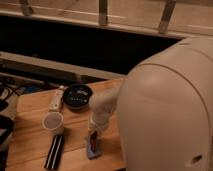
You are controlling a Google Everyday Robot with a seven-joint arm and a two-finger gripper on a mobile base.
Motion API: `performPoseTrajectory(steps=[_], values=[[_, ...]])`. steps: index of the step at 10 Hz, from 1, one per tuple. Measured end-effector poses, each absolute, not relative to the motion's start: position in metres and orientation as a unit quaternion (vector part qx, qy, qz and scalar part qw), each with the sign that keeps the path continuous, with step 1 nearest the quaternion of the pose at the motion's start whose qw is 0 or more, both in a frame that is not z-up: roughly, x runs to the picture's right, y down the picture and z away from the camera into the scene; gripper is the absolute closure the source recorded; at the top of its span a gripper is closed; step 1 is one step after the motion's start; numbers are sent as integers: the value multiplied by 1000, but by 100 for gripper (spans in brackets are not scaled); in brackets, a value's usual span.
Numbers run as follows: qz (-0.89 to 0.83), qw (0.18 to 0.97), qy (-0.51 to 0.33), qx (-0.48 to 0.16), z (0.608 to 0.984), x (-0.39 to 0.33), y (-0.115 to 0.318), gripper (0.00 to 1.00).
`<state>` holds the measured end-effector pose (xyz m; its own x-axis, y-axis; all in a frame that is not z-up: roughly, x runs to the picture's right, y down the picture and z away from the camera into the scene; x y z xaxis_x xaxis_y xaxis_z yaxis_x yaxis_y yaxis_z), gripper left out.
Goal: Place the pepper on the white sponge
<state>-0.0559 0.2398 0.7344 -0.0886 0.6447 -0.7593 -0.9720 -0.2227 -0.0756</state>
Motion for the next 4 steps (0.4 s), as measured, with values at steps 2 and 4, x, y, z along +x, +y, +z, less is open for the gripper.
performPoseTrajectory(steps=[2,4], values=[[699,577,235,-350,734,-56,241,92],[699,577,236,-350,734,-56,243,92]])
